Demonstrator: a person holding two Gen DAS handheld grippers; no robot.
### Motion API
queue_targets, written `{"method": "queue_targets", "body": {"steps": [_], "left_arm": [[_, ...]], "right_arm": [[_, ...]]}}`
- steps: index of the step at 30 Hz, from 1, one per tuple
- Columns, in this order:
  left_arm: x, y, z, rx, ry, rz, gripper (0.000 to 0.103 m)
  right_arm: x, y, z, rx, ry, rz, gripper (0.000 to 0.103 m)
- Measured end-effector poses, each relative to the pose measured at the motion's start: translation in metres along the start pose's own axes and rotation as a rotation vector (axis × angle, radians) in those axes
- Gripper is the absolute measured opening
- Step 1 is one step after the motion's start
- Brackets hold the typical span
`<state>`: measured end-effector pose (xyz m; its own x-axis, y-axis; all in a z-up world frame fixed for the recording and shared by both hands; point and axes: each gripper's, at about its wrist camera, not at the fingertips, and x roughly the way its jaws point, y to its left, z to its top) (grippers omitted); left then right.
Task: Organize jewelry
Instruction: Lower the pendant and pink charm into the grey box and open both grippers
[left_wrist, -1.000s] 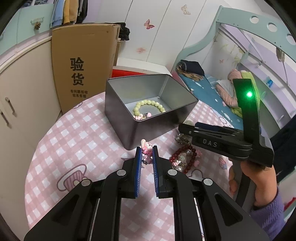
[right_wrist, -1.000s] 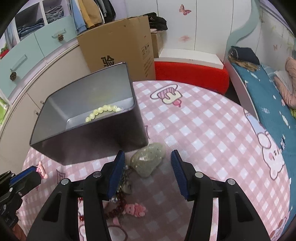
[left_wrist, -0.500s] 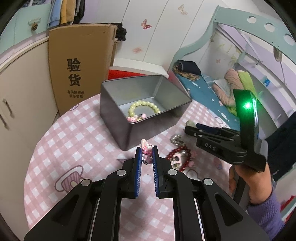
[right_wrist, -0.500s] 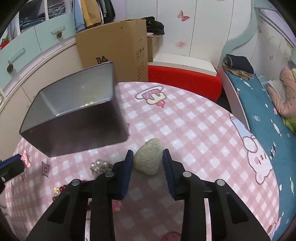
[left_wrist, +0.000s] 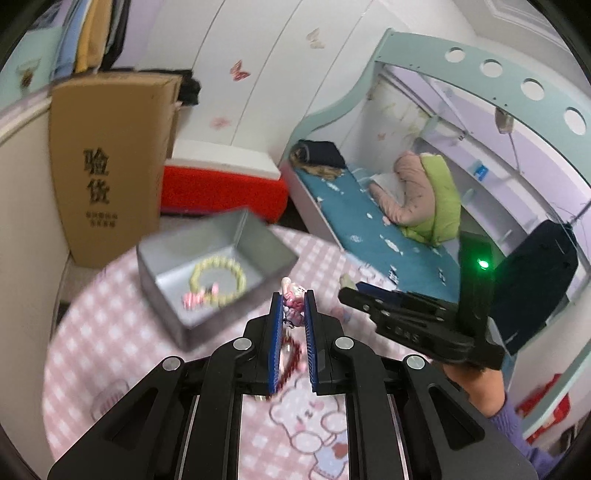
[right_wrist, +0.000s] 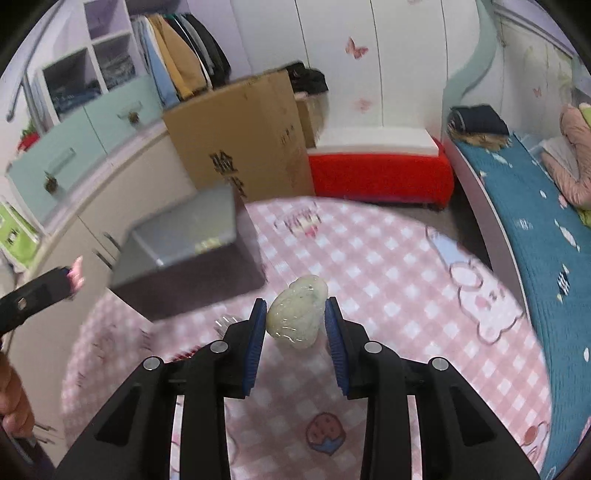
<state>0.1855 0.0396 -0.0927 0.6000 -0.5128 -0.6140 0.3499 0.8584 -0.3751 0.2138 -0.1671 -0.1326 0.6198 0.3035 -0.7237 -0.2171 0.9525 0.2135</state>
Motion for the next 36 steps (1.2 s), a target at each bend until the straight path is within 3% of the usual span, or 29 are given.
{"method": "queue_targets", "body": {"steps": [6,16,36], "left_arm": [[0.026,0.026,0.038,-0.011,0.047,0.074,0.012],[0.074,0.055,0.04,0.013,0.17,0.171,0.012],[0.062,0.06,0.04,0.039,0.149,0.297,0.014]], "right_arm": [[-0.009,0.024,0.035,-0.042,-0.039,0.057,0.032],[0.041,0.082,0.068,-0.198,0.088,0.071,0.032],[0.114,0.111,0.07,-0.293,0.325,0.017,0.032]]}}
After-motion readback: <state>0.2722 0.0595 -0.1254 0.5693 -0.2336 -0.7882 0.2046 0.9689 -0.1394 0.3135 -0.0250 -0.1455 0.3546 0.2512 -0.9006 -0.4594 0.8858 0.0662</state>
